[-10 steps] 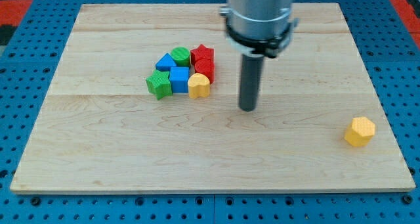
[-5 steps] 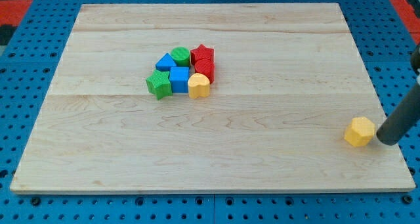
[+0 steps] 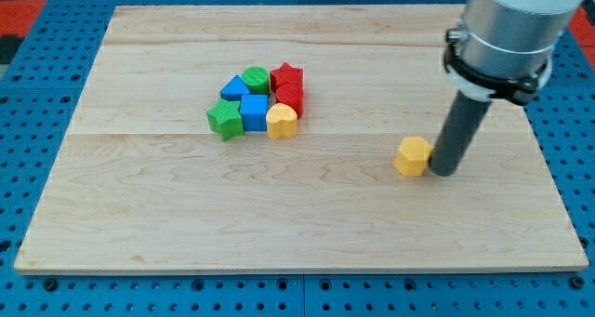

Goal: Slide yellow hexagon towards the yellow heart

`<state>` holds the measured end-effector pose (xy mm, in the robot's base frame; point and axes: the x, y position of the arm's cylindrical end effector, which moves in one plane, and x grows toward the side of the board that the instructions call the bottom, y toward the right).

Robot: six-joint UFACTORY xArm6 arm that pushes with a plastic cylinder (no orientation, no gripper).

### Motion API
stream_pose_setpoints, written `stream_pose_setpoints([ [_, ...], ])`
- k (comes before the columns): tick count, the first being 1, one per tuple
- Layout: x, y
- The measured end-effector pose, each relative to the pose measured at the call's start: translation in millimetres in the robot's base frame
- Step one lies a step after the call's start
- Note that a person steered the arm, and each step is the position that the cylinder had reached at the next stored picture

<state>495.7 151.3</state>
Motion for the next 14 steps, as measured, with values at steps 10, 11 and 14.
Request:
stream_pose_setpoints([
  [10, 9, -142],
  [11, 9, -161],
  [14, 10, -179],
])
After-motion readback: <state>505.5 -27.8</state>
